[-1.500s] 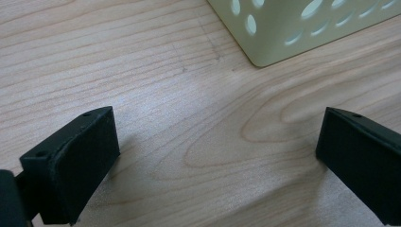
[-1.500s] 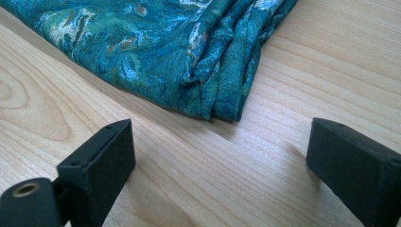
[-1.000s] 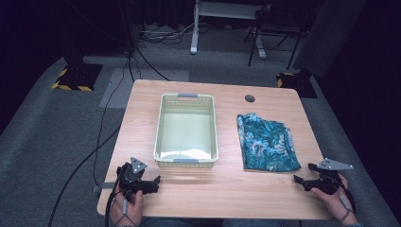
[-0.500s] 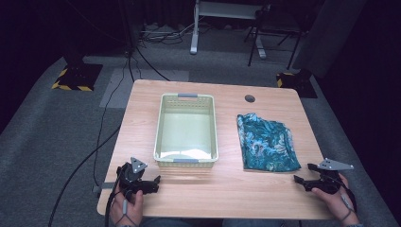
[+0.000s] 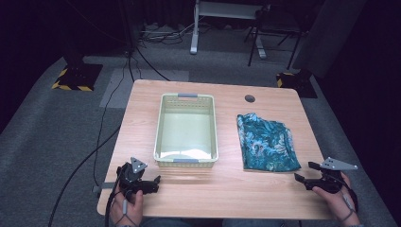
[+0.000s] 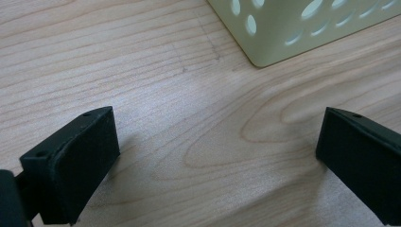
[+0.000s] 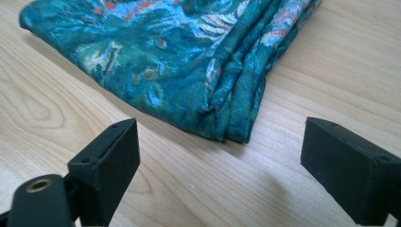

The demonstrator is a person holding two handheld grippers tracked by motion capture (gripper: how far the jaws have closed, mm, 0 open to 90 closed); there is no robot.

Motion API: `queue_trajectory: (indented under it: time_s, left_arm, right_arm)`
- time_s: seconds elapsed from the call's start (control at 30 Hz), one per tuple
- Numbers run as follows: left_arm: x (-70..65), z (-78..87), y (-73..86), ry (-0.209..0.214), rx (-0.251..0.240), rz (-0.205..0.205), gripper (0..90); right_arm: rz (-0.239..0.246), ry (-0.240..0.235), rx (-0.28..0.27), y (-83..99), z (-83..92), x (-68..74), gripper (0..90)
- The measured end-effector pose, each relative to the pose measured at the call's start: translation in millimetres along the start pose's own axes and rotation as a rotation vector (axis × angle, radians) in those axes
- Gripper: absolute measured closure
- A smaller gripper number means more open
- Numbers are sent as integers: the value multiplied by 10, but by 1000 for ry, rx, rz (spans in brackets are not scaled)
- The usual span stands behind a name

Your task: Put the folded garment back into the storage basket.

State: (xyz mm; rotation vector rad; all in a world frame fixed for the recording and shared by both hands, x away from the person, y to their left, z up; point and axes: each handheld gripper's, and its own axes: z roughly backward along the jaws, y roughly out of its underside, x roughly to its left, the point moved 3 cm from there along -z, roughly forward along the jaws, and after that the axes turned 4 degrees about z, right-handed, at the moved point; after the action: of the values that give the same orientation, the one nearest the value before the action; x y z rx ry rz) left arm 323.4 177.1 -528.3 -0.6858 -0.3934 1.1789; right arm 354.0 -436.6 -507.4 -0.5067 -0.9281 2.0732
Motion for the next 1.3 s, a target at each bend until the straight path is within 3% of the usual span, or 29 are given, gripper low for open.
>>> queue_trajectory:
  time_s: [1.3]
  left_arm:
    - [0, 0, 0, 0, 0, 0, 3]
  right_arm:
    - [35, -13, -67, -498, 233, 105, 150]
